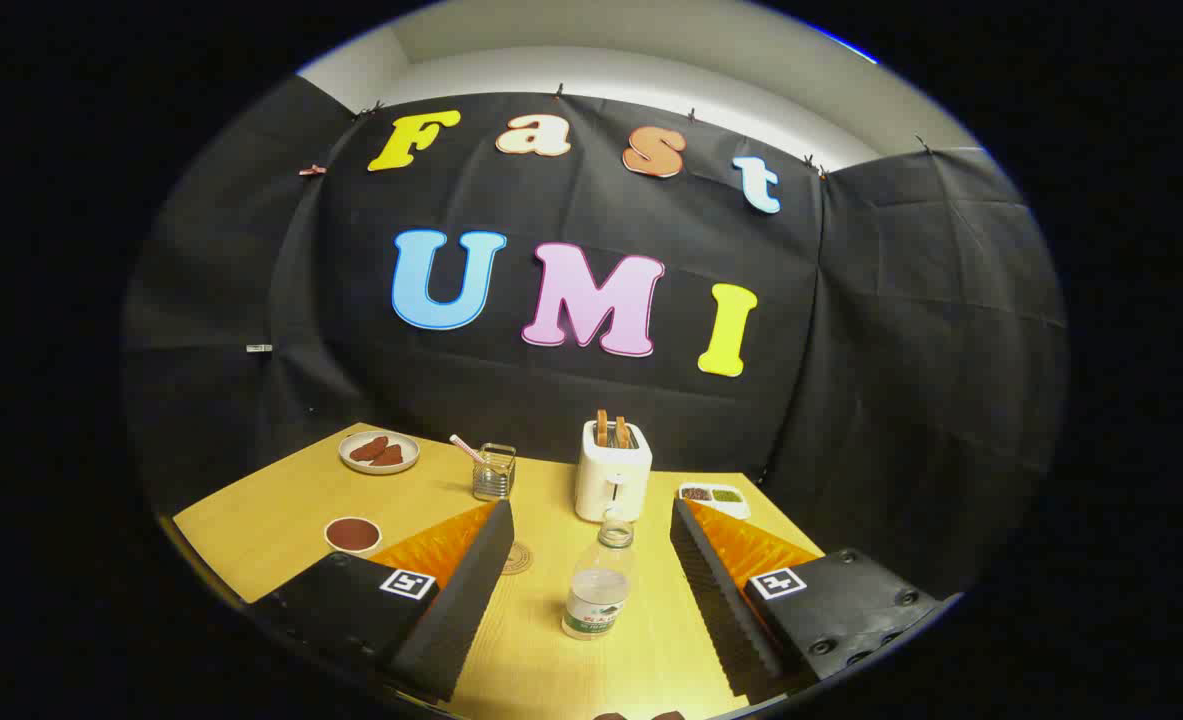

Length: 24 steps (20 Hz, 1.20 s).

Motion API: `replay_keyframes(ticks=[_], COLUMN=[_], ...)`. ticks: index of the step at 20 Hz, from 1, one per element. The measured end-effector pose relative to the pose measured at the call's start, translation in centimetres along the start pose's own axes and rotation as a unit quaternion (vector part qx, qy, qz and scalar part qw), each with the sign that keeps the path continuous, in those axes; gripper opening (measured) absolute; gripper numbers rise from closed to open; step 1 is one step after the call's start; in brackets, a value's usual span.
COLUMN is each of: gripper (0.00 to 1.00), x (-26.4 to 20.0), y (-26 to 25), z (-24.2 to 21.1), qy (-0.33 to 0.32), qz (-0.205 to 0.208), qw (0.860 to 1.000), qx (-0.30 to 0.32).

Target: Take the bottle from table, then pour the juice into the cup, finally place the bottle on the coaster

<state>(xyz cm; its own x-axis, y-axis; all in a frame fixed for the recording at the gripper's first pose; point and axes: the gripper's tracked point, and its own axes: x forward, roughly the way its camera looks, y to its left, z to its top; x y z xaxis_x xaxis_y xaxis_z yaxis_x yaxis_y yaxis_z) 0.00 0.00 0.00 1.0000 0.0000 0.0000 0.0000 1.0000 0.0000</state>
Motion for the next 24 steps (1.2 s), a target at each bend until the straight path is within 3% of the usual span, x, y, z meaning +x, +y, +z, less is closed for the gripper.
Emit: replay_keyframes(ticks=[8, 15, 24], gripper=[0.97, 0.97, 0.98], x=[0.8, 0.3, 0.9], y=[2.1, 3.1, 0.5], z=[-0.6, 1.3, -1.0], qy=[-0.001, -0.042, -0.001], qz=[0.018, 0.021, -0.003], qw=[1.000, 0.999, 1.000], qx=[0.008, -0.007, 0.018])
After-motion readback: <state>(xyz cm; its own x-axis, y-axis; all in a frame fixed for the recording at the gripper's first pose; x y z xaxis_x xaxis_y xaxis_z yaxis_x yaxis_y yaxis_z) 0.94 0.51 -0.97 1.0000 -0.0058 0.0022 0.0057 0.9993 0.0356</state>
